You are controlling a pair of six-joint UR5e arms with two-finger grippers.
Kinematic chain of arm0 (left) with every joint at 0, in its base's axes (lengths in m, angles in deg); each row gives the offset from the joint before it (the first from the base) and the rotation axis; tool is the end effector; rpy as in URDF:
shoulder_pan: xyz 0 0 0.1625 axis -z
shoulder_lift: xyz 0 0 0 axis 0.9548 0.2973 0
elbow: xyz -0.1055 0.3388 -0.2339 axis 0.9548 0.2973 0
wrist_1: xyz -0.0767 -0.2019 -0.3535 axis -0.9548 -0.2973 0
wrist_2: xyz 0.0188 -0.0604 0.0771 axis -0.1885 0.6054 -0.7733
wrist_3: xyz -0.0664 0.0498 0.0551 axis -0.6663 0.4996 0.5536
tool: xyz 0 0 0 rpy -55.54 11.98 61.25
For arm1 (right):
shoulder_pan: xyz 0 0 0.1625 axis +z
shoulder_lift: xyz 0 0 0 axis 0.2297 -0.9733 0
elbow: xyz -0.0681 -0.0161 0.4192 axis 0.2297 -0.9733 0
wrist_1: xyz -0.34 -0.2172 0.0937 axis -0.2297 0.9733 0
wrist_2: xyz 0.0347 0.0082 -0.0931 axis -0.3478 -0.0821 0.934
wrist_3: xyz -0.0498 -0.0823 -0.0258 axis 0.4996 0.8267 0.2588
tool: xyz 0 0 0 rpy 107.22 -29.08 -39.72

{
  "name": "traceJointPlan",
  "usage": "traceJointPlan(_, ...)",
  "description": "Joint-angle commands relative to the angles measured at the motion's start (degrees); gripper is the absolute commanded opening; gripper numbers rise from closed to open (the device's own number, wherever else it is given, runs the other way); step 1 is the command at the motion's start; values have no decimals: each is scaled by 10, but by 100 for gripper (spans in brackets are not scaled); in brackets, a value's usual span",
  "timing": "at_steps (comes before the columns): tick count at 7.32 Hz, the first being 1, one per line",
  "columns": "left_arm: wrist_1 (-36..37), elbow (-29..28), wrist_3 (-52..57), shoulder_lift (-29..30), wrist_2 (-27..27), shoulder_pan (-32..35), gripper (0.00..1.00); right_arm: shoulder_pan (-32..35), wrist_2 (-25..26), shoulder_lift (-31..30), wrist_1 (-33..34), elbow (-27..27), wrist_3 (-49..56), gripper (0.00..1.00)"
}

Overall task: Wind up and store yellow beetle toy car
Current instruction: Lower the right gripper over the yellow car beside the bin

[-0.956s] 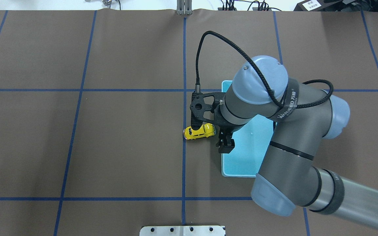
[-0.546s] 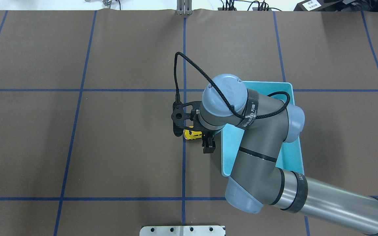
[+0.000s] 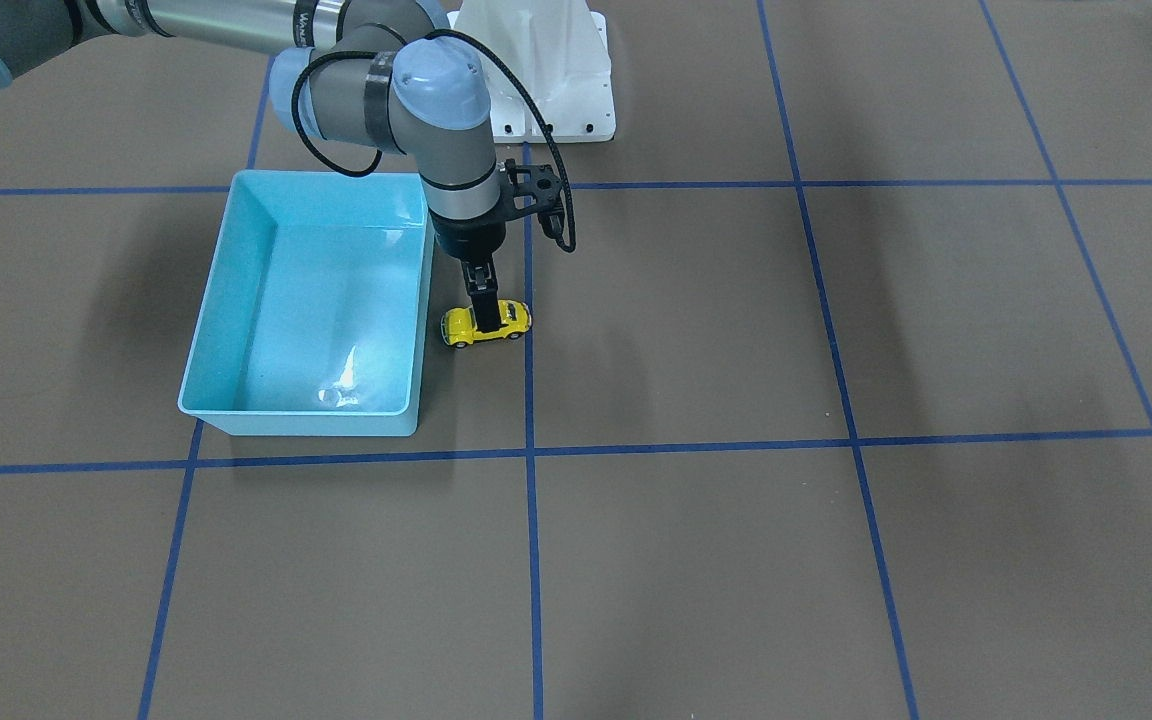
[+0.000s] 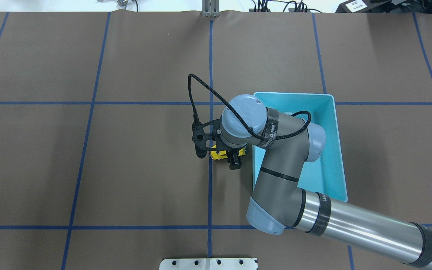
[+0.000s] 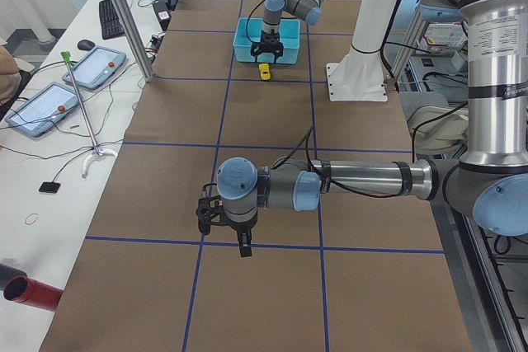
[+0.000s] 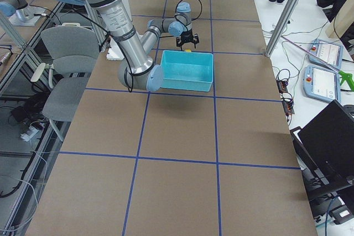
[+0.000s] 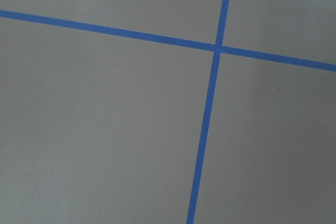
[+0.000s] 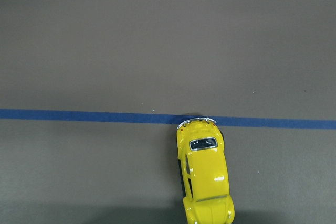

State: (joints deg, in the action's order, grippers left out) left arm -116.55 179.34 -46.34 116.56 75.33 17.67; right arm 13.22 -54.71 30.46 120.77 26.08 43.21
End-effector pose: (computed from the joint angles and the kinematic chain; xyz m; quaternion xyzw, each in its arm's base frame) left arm -0.0643 -0.4431 0.6488 -0.0189 0.3916 -0.0779 0.9166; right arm -0.5759 -0.4146 0.2168 0.3483 -0.2054 -0.6801 0.6115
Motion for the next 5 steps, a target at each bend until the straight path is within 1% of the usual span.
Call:
traceJointPlan(1,0,1,0,0,0,1,100,9,1,1,-8,-13,6,100)
traceJointPlan(3,0,0,0,-1,1,0,100,14,1,8,-29,-38,5,100)
traceJointPlan(5,0,1,0,-1,0,0,100,13,1,16,-33,-62,5,100)
